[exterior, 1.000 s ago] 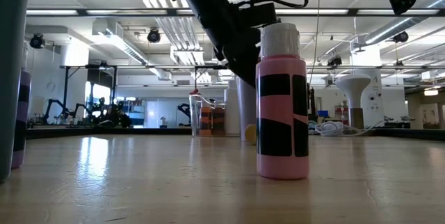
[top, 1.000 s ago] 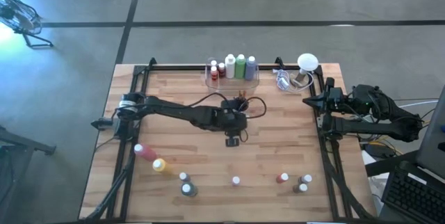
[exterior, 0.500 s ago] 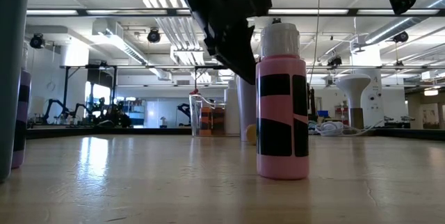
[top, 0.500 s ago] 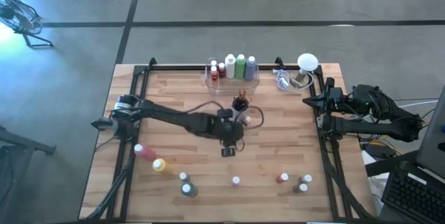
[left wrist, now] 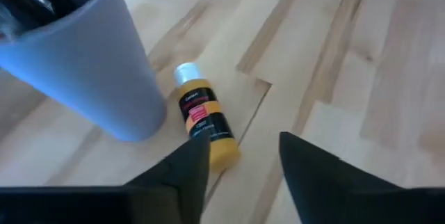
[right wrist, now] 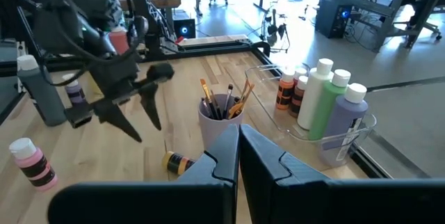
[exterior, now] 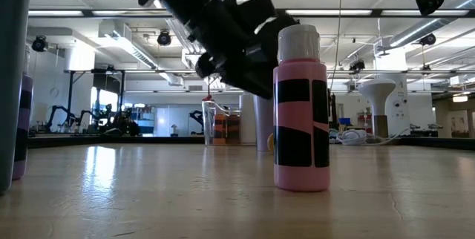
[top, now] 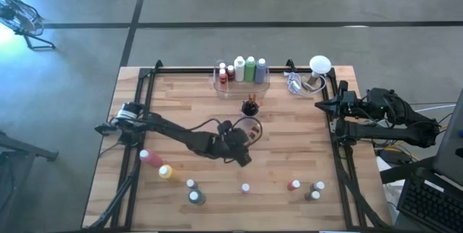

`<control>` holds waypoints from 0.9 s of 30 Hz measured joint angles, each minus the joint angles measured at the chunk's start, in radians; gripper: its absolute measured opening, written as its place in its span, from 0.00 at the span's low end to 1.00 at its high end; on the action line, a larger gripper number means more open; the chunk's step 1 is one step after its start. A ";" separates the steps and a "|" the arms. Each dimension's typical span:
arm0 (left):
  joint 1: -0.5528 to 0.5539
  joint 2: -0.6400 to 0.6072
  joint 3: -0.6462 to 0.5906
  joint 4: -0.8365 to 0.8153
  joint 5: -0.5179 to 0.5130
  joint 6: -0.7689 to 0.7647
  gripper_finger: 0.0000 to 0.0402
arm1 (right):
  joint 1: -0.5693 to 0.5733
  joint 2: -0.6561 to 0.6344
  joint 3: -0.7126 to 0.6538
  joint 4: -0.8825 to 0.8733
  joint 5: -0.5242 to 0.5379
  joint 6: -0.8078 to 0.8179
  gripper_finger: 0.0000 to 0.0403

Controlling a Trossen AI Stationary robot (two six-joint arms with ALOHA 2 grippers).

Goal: Pick & Place Paint Supplies
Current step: Put the yellow black paint bottle into the transparent bin

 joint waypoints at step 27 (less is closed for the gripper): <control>0.019 0.230 -0.011 0.310 -0.068 -0.019 0.67 | 0.000 0.000 0.000 0.000 0.000 -0.001 0.02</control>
